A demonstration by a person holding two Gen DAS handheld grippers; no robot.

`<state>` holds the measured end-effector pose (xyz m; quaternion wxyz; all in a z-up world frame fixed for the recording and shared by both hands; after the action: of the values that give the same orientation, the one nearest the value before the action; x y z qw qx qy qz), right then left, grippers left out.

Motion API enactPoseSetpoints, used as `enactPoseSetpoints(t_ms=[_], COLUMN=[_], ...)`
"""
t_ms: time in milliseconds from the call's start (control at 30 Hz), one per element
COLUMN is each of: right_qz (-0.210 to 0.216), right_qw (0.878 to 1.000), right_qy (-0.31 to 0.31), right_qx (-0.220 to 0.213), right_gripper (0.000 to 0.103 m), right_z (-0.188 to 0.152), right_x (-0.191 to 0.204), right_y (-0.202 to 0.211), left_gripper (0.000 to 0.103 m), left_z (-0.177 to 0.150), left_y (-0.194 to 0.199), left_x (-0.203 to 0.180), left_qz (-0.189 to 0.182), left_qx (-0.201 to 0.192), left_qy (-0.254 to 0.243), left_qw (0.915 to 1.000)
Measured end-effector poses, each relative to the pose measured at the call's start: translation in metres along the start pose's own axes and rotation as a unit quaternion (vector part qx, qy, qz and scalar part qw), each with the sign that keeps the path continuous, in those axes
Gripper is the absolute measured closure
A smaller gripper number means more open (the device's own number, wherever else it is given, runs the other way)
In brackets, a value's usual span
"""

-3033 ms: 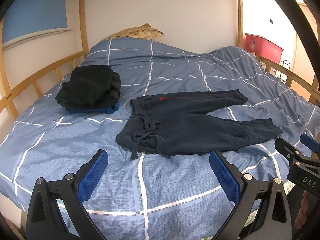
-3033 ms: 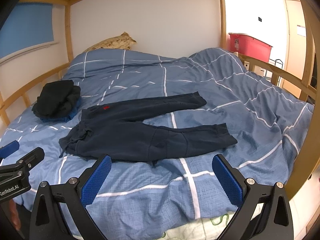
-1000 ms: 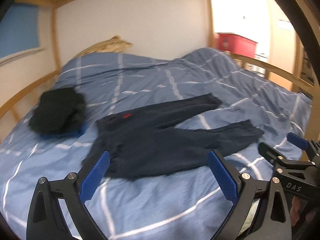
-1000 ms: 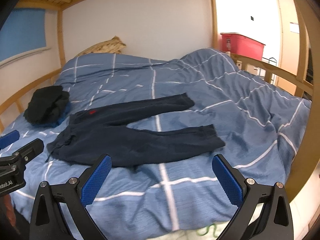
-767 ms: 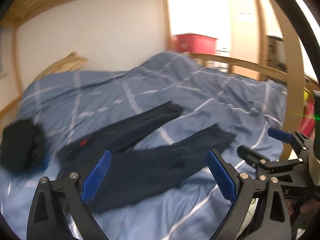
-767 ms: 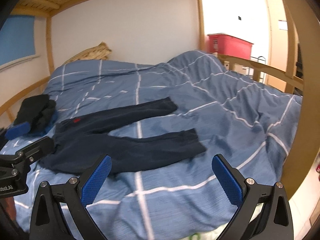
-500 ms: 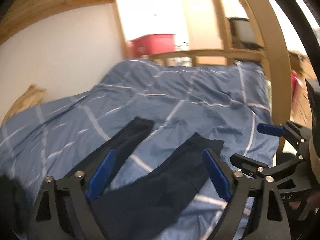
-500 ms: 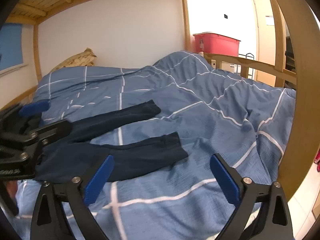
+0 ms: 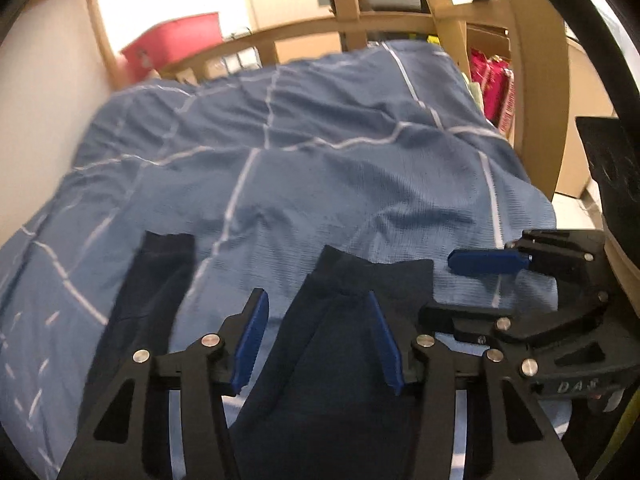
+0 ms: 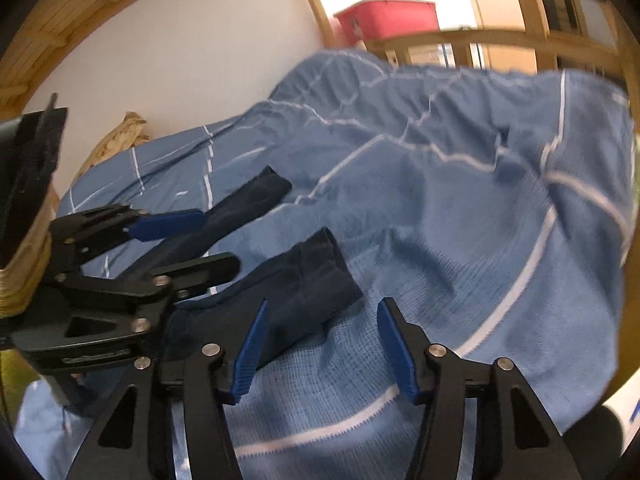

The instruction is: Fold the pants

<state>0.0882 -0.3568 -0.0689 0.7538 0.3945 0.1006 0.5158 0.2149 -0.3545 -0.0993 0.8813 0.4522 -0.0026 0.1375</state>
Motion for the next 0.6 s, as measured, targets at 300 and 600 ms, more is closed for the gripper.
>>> enactPoseSetpoints(t_ms=[300,600], right_qz=[0.012,0.026], right_qw=[0.999,0.997], right_qy=[-0.025,-0.062], right_qx=[0.018,0.047], right_gripper=[0.062,0.07], right_z=[-0.003,-0.004], right_x=[0.004,-0.007], right_y=[-0.022,-0.037], left_gripper=[0.061,0.082], left_z=[0.005,-0.002], left_y=[-0.043,-0.069], left_x=[-0.002,0.002], left_qz=[-0.044,-0.074], left_qx=[0.045,0.094], left_qy=[-0.017,0.015], left_qw=[0.9979,0.9927])
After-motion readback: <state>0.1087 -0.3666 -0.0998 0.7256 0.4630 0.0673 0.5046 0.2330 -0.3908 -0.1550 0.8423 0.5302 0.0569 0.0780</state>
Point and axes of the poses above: each gripper's, at about its wrist camera, not at the fingertips, and y roughly against the way its jaws point, x to its left, z to its top, the point moved 9 cm from there along -y, roughly the way its jaws point, and after that the axes turned 3 degrees about x, right-handed, at the moved point
